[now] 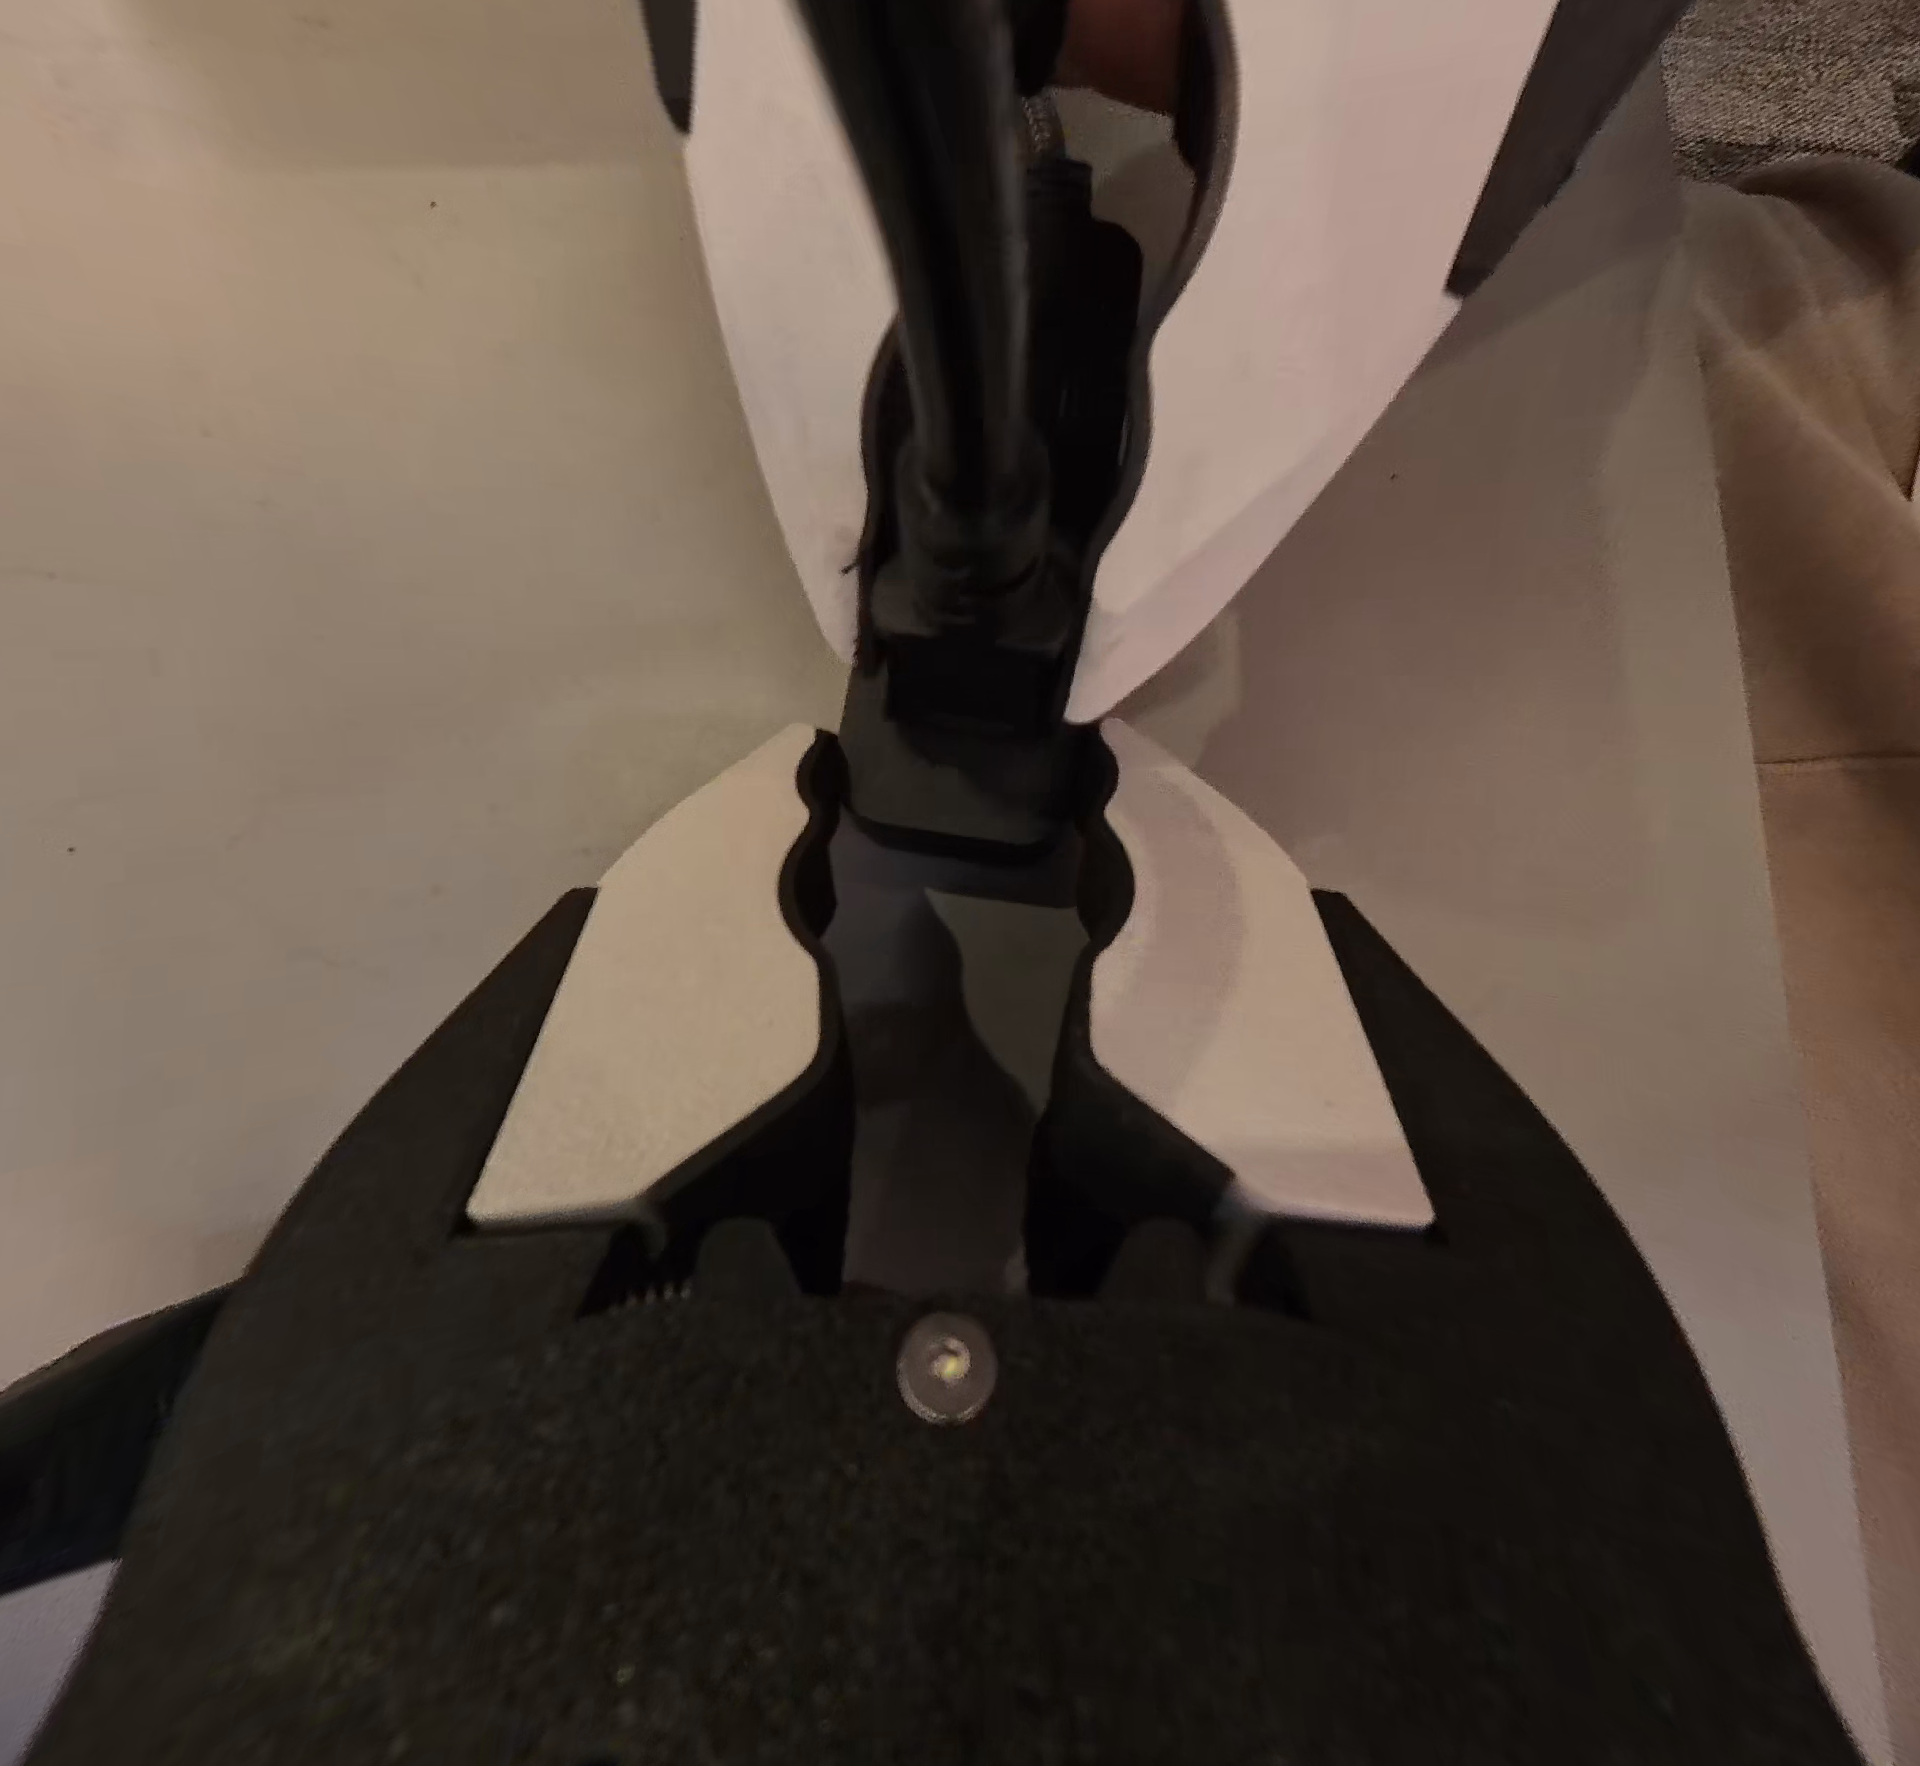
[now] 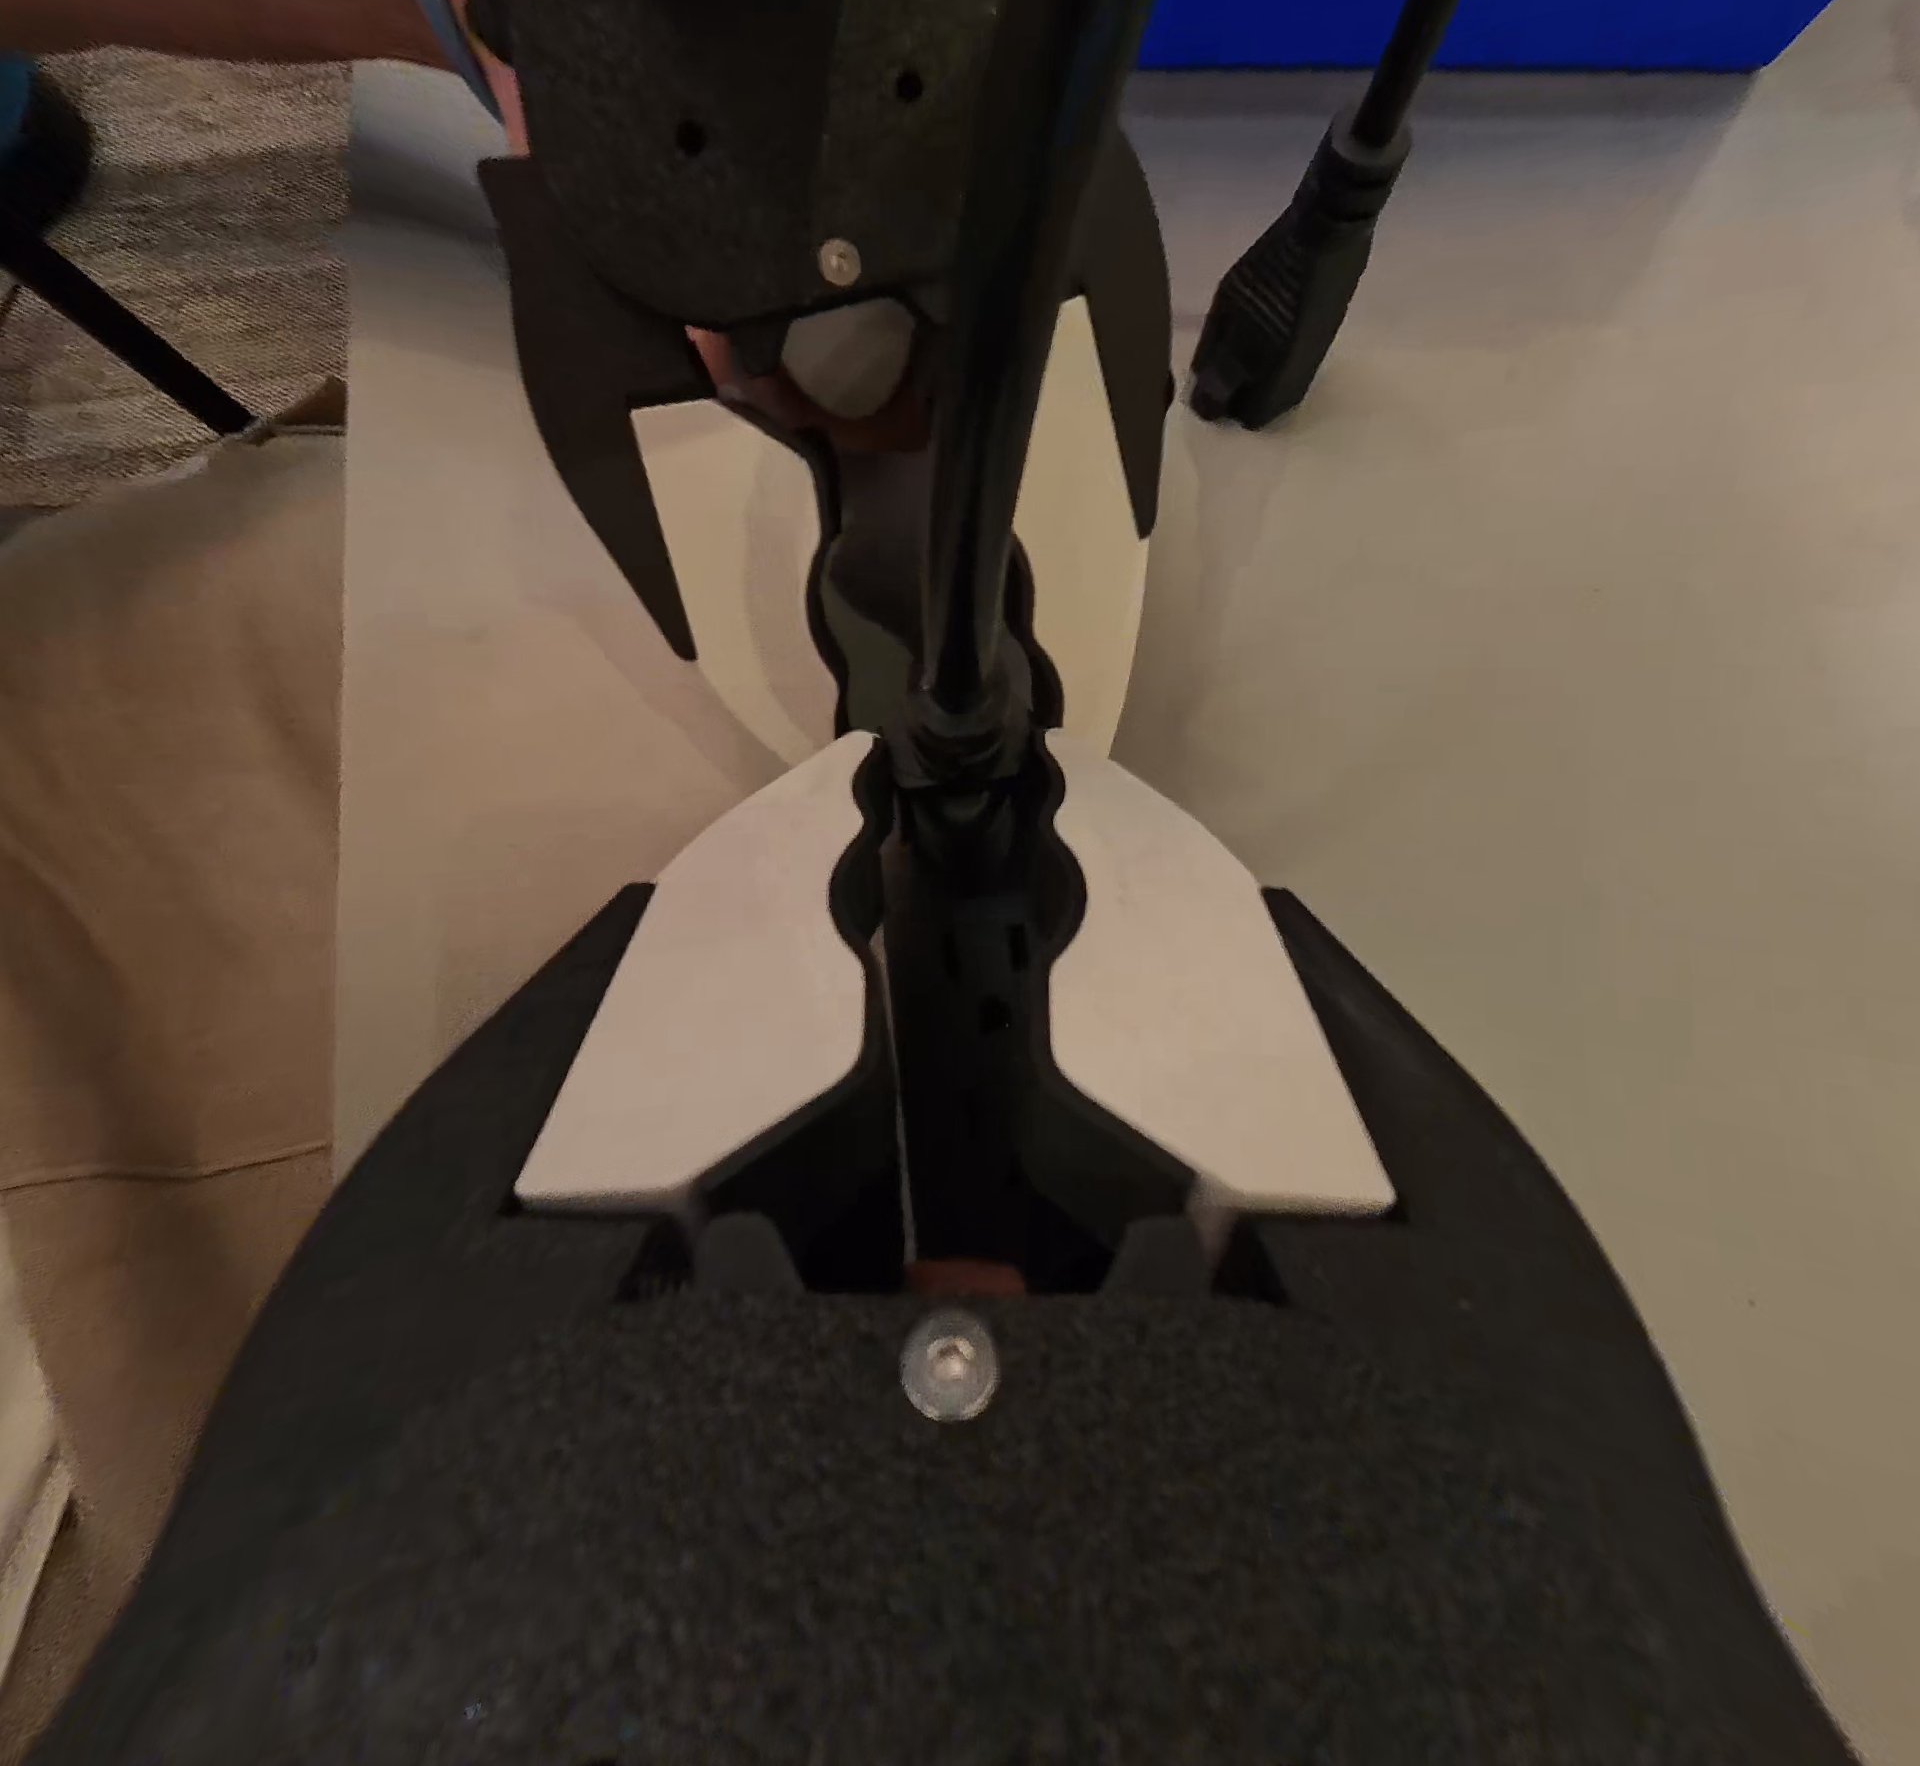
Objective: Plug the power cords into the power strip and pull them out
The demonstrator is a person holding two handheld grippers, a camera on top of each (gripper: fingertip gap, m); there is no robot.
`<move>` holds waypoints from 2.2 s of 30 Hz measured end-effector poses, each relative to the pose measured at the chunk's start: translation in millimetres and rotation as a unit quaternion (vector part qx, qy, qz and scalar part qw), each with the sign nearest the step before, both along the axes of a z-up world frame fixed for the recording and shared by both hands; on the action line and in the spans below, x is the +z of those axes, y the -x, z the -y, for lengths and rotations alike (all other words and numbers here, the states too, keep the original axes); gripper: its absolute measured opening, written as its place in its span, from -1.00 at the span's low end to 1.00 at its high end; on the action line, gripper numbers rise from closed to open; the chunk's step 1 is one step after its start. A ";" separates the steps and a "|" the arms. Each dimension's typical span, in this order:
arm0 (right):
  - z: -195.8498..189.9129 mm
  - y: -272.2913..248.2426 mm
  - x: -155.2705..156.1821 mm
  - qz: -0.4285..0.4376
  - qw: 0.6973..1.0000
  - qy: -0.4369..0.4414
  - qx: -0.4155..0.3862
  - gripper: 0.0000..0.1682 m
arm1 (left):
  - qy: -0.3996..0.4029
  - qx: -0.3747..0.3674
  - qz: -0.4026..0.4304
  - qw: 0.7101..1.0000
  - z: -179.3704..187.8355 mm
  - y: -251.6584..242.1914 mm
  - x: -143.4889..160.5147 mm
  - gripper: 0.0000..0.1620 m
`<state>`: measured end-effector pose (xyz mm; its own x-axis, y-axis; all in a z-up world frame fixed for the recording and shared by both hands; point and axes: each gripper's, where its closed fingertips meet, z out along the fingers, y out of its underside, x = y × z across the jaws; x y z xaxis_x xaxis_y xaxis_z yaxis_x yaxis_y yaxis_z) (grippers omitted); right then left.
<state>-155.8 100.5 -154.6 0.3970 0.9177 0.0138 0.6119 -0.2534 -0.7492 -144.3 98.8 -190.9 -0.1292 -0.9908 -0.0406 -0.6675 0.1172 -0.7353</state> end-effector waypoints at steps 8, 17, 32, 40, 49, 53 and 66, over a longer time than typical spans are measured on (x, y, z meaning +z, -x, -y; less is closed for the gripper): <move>-4.0 -1.4 -0.5 -0.032 0.999 0.044 0.000 -0.72 | 0.008 0.005 -0.006 1.000 -0.9 -1.2 -0.5 -0.45; -1.5 -5.3 -0.8 -0.045 0.998 0.042 -0.003 -0.71 | 0.014 0.000 -0.009 1.000 0.3 -1.4 -0.8 -0.45; -4.5 -0.8 0.6 -0.021 0.999 0.034 -0.029 -0.72 | 0.015 0.004 -0.010 1.000 -3.8 0.0 -1.5 -0.45; -7.0 -4.2 0.0 -0.039 0.997 0.059 -0.017 -0.72 | 0.014 0.012 -0.014 1.000 -3.7 -2.5 -2.3 -0.45; -4.2 -8.6 -0.7 -0.038 0.998 0.054 -0.018 -0.72 | 0.018 0.012 -0.019 1.000 -1.9 -4.4 -3.6 -0.45; -4.1 -3.5 0.3 -0.004 0.999 0.009 -0.037 -0.72 | 0.020 0.010 -0.016 1.000 -5.3 -1.7 -3.4 -0.44; -2.8 -12.5 -0.8 -0.033 0.999 0.031 -0.019 -0.71 | 0.020 0.017 -0.025 0.999 -3.3 -5.7 -5.1 -0.45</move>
<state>-143.3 103.3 -155.4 0.4302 0.9001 -0.0696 0.5500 -0.3225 -0.7704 -138.6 102.1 -196.0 -0.0963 -0.9953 0.0038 -0.7060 0.0656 -0.7052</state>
